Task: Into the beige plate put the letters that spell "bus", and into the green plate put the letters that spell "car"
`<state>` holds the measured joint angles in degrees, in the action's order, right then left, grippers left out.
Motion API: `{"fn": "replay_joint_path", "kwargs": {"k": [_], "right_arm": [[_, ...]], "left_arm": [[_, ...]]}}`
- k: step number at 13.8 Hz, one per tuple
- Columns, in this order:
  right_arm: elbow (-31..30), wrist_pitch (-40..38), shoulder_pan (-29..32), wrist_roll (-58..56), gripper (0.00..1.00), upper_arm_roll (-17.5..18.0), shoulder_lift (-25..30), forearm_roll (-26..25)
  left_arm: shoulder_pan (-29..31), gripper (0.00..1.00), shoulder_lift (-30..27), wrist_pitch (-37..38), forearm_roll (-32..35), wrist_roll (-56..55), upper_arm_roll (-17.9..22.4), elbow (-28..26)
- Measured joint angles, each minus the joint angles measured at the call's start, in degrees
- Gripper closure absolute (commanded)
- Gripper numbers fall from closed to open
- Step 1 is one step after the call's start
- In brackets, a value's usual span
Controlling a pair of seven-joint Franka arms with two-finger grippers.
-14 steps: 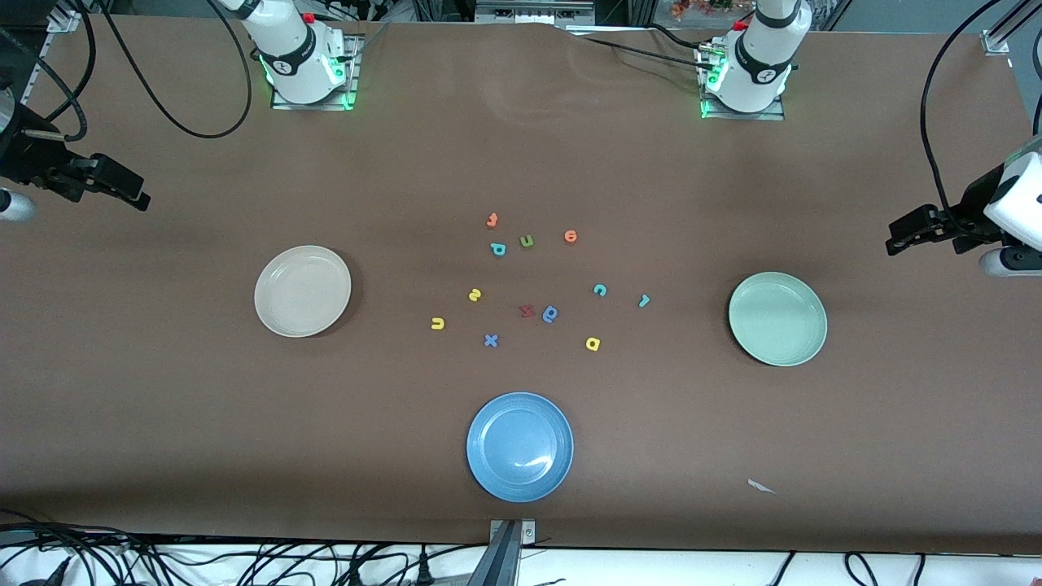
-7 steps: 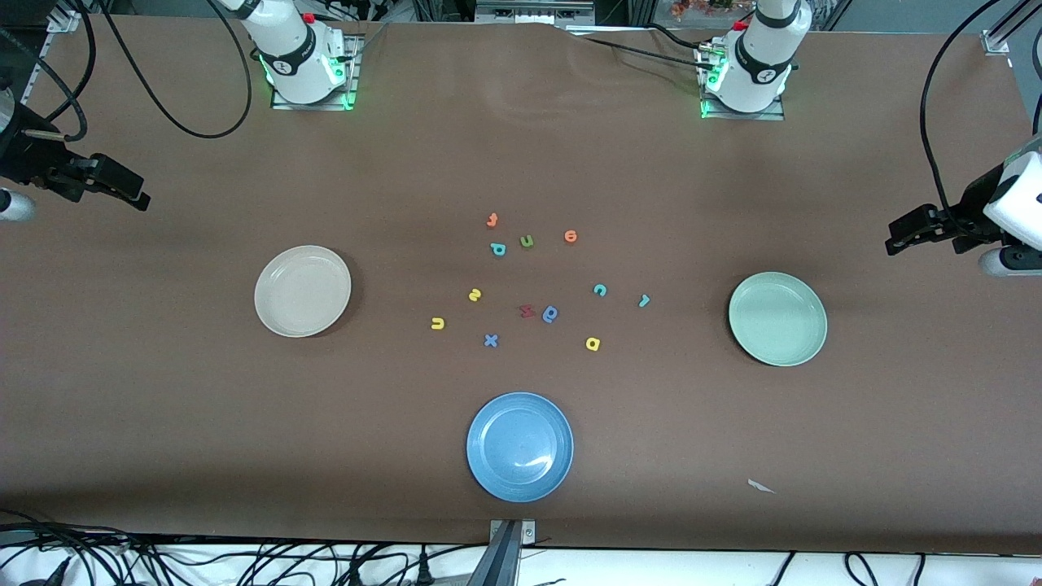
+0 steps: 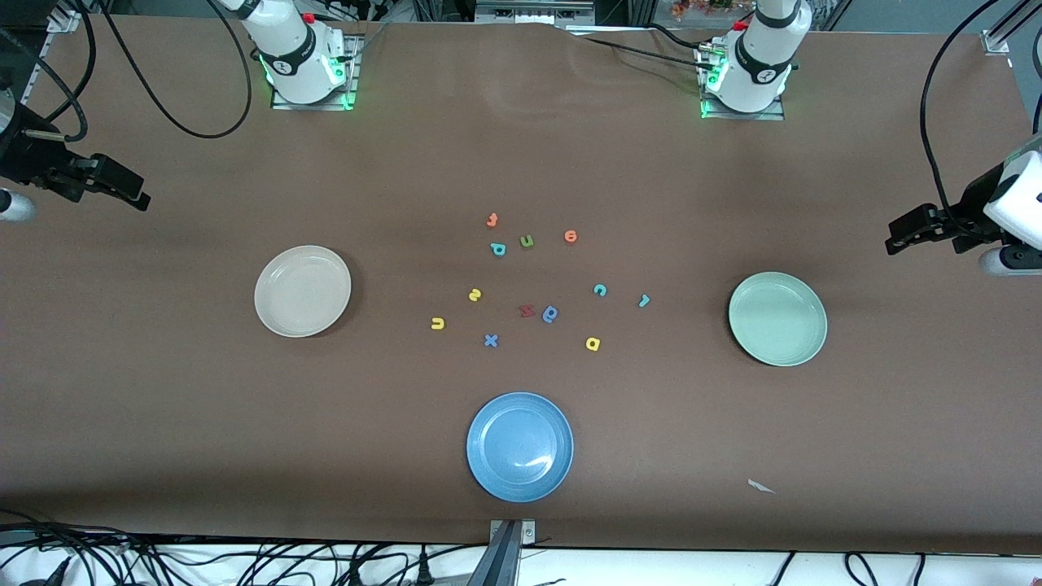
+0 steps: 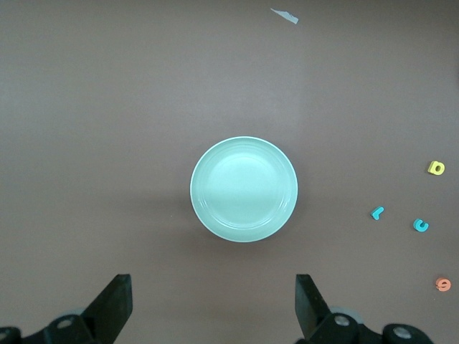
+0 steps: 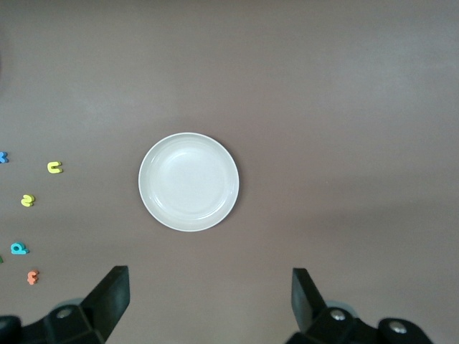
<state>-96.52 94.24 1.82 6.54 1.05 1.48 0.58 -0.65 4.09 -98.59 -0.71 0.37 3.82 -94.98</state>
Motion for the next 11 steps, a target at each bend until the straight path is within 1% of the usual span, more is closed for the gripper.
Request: {"fn": "replay_joint_path", "kwargs": {"k": [3,5,7,9,11], "right_arm": [[-0.30,-0.26,-1.80,0.00,0.00,0.47,-2.54,0.01],[-0.30,0.69,-5.56,0.07,0.00,0.75,-5.63,0.04],[-0.33,2.55,-9.72,1.06,0.00,0.99,-9.19,0.09],[-0.34,6.41,-14.06,5.91,0.00,1.10,-13.01,0.12],[-0.31,11.80,-18.38,12.49,0.00,1.18,-17.00,0.12]], "left_arm": [[-0.06,0.00,-0.01,0.04,0.00,0.00,-0.03,0.00],[-0.39,0.00,0.09,0.08,0.00,0.00,-0.25,-0.07],[-1.14,0.00,0.85,-0.25,0.00,-0.35,-1.35,-0.66],[-1.76,0.00,2.78,-1.87,-0.02,-3.97,-4.08,-1.20],[-2.22,0.00,5.58,-4.78,-0.03,-9.59,-7.89,-1.45]]}}
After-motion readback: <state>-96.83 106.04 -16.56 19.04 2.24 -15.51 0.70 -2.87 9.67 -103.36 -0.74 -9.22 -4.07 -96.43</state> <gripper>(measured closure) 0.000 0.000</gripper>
